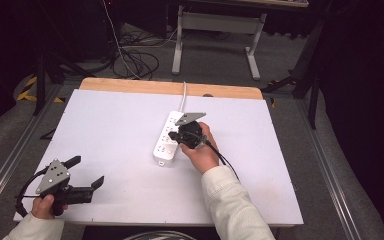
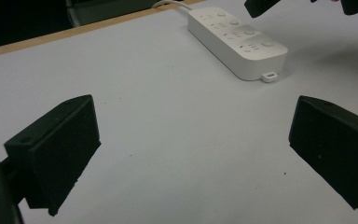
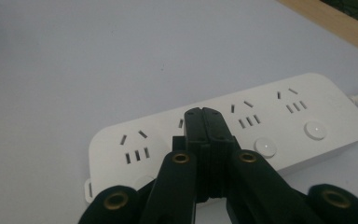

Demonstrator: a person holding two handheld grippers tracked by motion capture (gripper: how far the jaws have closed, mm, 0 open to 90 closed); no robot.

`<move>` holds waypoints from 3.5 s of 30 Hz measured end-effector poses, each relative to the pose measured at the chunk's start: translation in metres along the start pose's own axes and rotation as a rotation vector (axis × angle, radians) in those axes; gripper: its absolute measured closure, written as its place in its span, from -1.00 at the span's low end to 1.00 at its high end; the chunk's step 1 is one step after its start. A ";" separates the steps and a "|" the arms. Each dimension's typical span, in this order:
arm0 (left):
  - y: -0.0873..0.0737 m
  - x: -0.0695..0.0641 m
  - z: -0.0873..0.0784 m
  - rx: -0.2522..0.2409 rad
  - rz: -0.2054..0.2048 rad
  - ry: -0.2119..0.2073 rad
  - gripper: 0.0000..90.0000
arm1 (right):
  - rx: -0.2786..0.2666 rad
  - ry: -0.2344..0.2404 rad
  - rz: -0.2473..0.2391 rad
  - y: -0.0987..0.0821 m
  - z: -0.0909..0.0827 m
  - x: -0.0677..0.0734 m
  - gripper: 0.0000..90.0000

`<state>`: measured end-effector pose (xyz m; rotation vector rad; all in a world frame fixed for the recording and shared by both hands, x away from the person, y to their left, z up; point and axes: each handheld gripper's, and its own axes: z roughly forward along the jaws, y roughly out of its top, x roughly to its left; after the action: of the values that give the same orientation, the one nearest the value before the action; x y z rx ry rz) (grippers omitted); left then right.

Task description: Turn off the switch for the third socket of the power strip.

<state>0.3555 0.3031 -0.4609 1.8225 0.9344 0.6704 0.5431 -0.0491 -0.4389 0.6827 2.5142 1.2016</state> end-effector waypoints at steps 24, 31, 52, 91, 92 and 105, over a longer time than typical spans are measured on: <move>0.000 0.000 0.001 -0.001 -0.002 0.003 -0.95 | -0.083 -0.011 -0.046 0.021 -0.031 0.007 1.00; 0.000 0.000 0.000 -0.001 -0.002 0.001 -0.95 | -0.121 -0.027 -0.034 0.022 -0.044 0.007 0.69; 0.000 0.000 0.001 0.006 -0.002 0.002 -0.95 | -0.152 -0.073 0.026 -0.004 -0.108 0.003 -0.13; 0.000 0.000 -0.012 0.005 -0.017 0.018 -0.95 | -0.197 -0.116 0.164 -0.142 -0.157 0.000 -0.42; 0.000 0.000 -0.012 0.002 -0.015 0.020 -0.95 | -0.200 -0.121 0.168 -0.144 -0.157 0.000 -0.42; -0.001 0.000 -0.010 0.003 0.006 0.033 -0.95 | -0.157 -0.134 0.198 -0.176 -0.153 0.003 -0.40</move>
<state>0.3476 0.3088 -0.4576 1.8219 0.9524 0.7045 0.4225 -0.2437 -0.4824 0.9549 2.2574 1.3537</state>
